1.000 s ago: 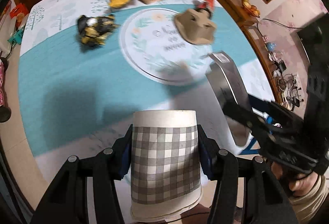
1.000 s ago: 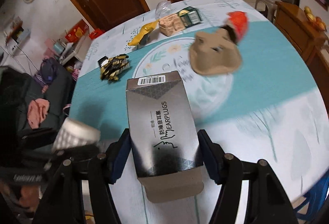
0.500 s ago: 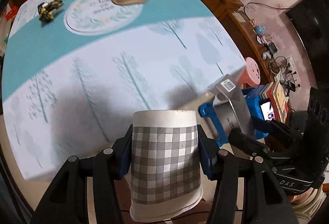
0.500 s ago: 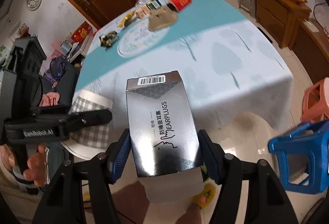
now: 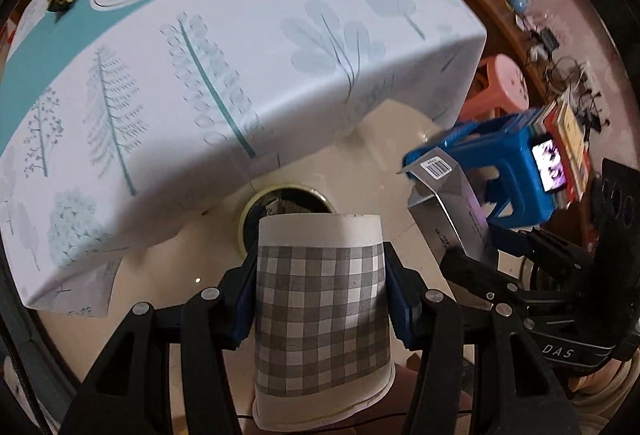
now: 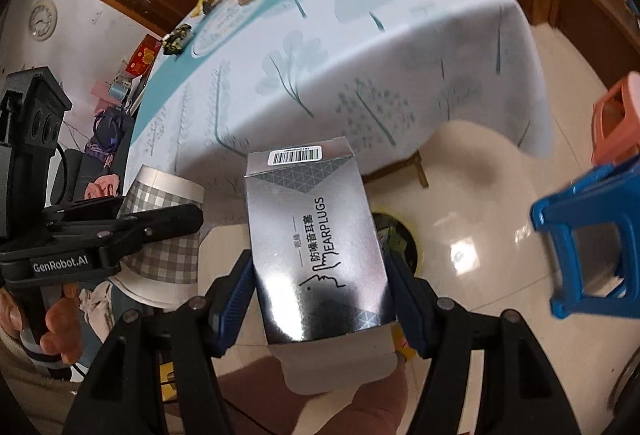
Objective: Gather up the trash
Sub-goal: 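Carry the cup and EARPLUGS box to the black bin and open both tools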
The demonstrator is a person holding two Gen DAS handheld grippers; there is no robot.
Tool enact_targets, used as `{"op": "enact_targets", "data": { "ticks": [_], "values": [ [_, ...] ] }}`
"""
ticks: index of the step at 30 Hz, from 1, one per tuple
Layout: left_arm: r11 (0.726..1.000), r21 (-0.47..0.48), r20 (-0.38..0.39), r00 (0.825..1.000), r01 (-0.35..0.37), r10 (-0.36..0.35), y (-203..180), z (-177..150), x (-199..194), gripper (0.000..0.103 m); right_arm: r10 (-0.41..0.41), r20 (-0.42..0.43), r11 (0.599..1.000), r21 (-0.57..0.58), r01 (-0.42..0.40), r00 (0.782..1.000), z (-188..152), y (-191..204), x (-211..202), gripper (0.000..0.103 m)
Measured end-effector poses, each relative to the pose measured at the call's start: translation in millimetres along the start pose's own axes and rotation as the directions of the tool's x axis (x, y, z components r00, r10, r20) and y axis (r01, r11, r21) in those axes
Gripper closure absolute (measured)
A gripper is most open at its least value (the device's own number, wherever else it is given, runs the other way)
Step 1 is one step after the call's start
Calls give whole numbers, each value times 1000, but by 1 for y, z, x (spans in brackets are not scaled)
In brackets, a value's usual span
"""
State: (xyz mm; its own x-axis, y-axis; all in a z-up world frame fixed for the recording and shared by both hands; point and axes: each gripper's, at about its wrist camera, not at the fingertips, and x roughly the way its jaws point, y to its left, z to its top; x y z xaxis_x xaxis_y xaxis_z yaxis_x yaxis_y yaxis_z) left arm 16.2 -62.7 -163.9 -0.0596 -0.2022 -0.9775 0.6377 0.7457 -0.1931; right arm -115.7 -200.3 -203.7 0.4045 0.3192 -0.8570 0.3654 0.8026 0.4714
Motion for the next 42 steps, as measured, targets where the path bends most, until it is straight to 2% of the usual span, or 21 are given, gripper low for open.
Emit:
{"op": "enact_targets", "data": {
  "ticks": [8, 18, 21, 29, 32, 36, 39, 42],
  "values": [
    [999, 32, -68, 998, 8, -6, 3, -13, 48, 50, -24, -30, 997, 71, 26, 999, -18, -18, 32, 39],
    [1000, 27, -129, 992, 13, -9, 23, -23, 156, 49, -71, -78, 973, 213, 86, 994, -45, -57, 113, 38],
    [1000, 31, -124, 992, 6, -2, 31, -25, 190, 49, -75, -92, 960, 263, 97, 993, -57, -75, 145, 38],
    [999, 33, -119, 993, -16, 20, 47, -29, 270, 46, -92, -115, 949, 290, 122, 989, -79, -99, 215, 38],
    [999, 24, -128, 991, -21, 24, 53, -30, 295, 43, -98, -112, 944, 303, 128, 989, -83, -106, 231, 38],
    [999, 4, -146, 989, -36, 36, 63, -32, 318, 26, -107, -107, 944, 302, 134, 989, -86, -113, 244, 38],
    [998, -2, -126, 990, -55, 54, 65, -33, 322, 17, -115, -103, 943, 300, 141, 988, -86, -118, 249, 37],
    [997, -15, -106, 992, -71, 69, 70, -38, 318, 15, -119, -102, 941, 306, 145, 988, -86, -122, 255, 37]
  ]
}}
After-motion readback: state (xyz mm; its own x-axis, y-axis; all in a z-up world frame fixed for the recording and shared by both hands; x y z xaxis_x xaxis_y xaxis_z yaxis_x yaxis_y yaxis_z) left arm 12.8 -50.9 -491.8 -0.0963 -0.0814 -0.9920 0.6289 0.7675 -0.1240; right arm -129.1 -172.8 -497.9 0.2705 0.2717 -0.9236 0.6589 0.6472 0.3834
